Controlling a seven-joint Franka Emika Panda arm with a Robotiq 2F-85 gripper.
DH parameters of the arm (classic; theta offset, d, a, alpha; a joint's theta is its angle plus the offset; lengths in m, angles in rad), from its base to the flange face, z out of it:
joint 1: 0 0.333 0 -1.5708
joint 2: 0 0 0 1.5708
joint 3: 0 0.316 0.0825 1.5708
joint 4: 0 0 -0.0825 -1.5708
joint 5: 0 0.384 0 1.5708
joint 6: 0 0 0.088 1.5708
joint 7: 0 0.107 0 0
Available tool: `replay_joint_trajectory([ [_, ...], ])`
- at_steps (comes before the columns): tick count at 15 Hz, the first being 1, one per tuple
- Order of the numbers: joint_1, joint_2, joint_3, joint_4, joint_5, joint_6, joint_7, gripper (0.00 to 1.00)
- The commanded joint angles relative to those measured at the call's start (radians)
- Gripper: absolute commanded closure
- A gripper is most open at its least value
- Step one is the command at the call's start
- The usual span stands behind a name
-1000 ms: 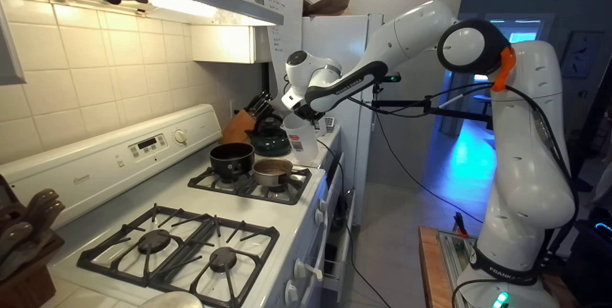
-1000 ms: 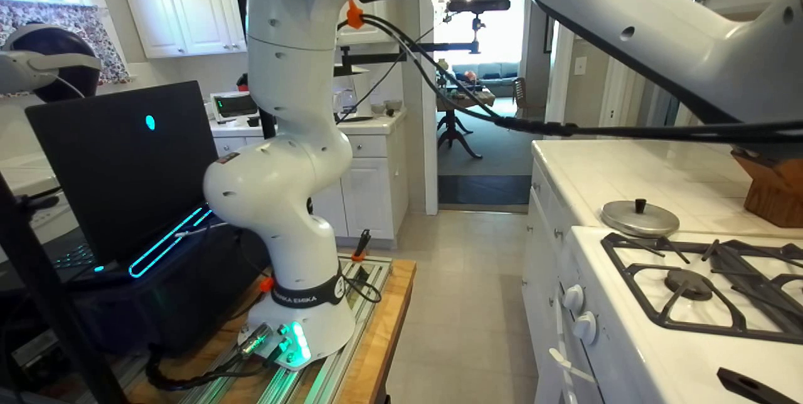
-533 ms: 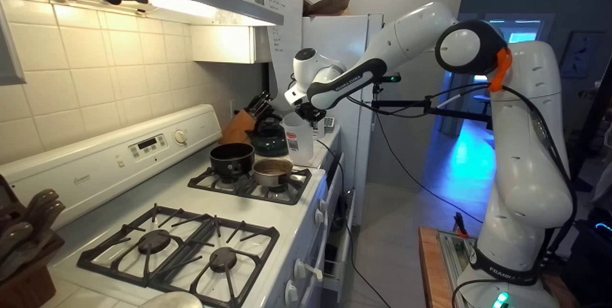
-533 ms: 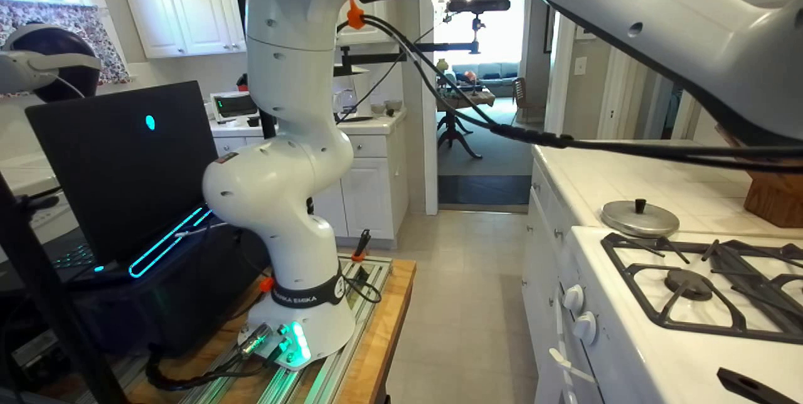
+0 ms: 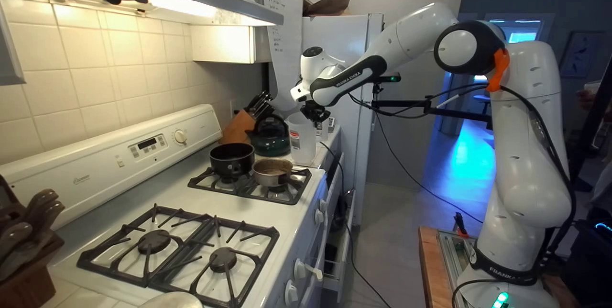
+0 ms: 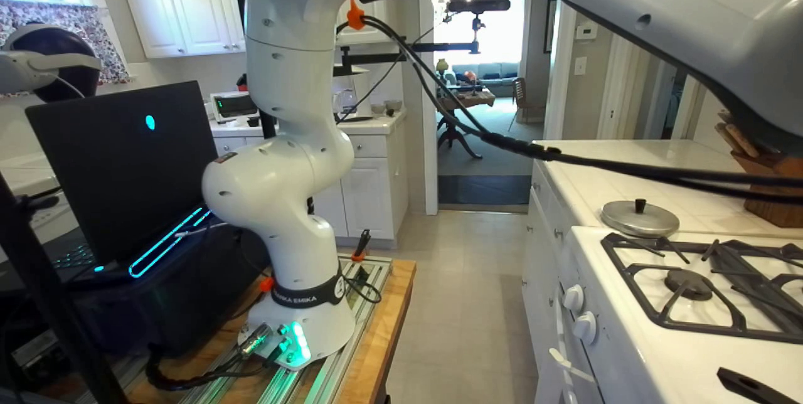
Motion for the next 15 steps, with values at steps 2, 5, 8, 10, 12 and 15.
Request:
replay_joint_trajectory([
  [2,-0.019,0.004,-0.017,0.006,0.082,0.026,-0.007,0.99],
  [5,-0.028,0.020,-0.021,0.028,0.105,0.019,-0.027,0.99],
  [8,-0.043,0.035,-0.012,0.046,0.149,0.020,-0.081,0.99],
  [10,-0.048,0.049,-0.009,0.063,0.177,0.019,-0.115,0.99],
  [12,-0.049,0.064,-0.007,0.084,0.196,0.013,-0.136,0.99],
  [15,-0.048,0.090,-0.007,0.123,0.208,-0.009,-0.157,0.99],
])
